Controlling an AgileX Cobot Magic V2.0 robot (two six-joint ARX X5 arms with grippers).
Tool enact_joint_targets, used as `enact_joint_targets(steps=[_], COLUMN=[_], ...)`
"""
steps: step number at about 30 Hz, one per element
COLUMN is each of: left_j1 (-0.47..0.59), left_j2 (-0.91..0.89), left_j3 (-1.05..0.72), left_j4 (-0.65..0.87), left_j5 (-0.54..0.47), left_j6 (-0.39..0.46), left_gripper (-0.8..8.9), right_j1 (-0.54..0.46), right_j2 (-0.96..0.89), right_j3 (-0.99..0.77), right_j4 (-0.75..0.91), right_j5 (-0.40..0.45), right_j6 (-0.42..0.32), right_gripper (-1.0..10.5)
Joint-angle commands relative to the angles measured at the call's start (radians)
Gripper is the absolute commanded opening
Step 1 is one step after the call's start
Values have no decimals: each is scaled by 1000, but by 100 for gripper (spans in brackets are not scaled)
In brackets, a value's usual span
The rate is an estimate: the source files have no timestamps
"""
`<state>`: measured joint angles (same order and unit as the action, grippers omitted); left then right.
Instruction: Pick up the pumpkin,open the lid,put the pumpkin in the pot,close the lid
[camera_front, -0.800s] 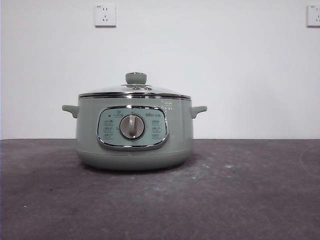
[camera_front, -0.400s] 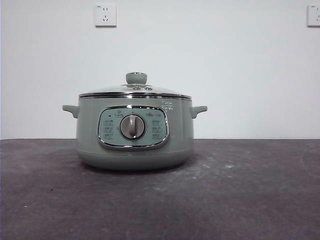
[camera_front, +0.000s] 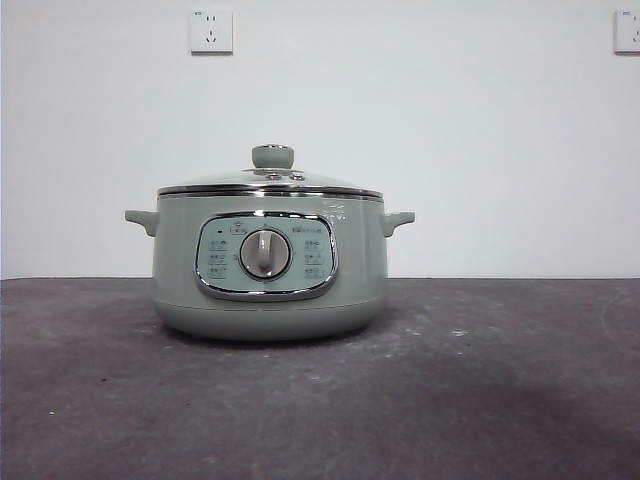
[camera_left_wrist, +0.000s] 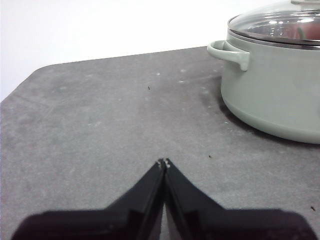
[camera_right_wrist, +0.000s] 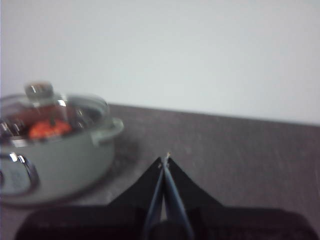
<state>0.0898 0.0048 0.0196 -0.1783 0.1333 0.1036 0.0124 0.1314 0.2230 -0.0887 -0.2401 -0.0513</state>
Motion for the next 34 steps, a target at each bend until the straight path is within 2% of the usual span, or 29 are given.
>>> enact_joint_targets(steps=[1,7,14,18,34], left_j1=[3,3,2,3,3], left_j2=[-1,-1,-1,-1,-1], left_j3=[-16,-16,-16,-16,-16], left_j4=[2,2,3,3,2], left_j5=[-1,-1,-1,-1,-1], left_j6=[-7,-7,-7,-7,-7], left_gripper=[-4,-3,-3,-3,-4], right_j1=[-2,-4,-4,-4,-4], right_j2=[-66,-130,-130,-130,-130], right_j3=[-95,-217,-216,-216,-216], right_j4=[14,6,-80,-77,-76], right_j5=[13,13,24,33,37], right_j6=[27,81,55,117,117], right_gripper=[1,1,1,1,1])
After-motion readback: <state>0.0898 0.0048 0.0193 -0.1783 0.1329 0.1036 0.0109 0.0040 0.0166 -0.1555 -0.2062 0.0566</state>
